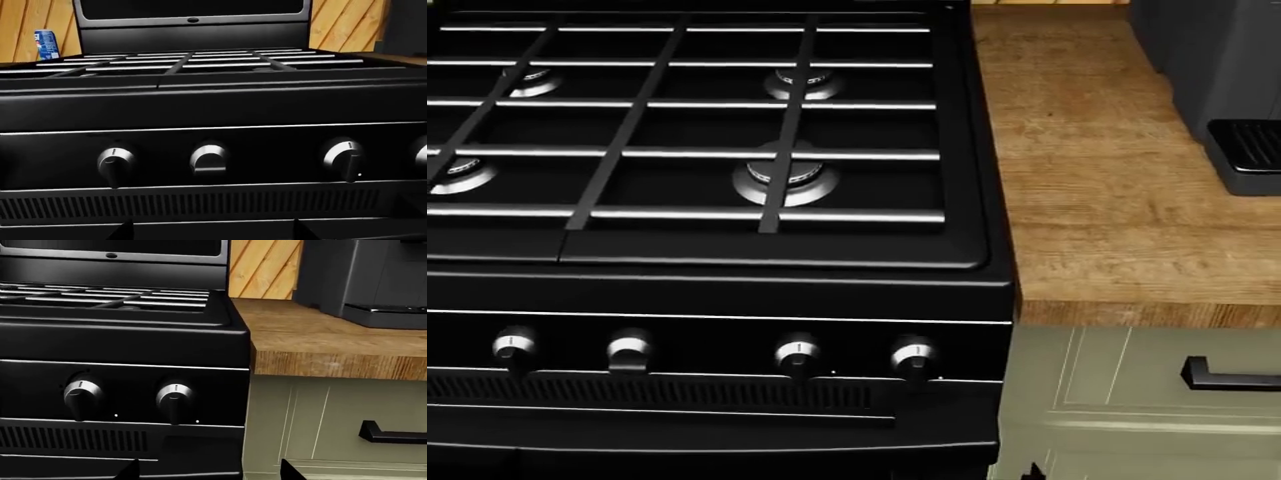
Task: Pick the broccoli from the counter and place it in the microwave.
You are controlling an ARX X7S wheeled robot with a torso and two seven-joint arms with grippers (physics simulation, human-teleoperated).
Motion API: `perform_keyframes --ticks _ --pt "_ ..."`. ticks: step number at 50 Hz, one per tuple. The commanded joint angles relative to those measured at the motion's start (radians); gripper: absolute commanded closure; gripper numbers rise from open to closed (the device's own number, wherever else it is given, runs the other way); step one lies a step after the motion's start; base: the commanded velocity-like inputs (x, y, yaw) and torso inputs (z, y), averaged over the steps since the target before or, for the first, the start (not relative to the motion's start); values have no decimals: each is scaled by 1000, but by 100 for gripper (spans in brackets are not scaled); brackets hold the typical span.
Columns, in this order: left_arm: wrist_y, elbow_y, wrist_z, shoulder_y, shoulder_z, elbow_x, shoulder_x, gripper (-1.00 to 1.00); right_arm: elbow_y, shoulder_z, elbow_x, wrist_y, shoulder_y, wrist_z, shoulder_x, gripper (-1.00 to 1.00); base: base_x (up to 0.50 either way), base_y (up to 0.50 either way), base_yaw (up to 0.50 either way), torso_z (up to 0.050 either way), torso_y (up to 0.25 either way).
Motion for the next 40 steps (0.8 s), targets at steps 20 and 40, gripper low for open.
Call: perform_keyframes --ticks 20,40 --pt "-438 460 -109 -336 -395 -467 -201 -100 -435 245 -67 455 303 -126 58 -100 0 0 0 42 34" --pt "-984 988 -160 -371 -435 -663 -240 -100 -1037 216 726 1027 357 509 483 -100 0 44 0 0 0"
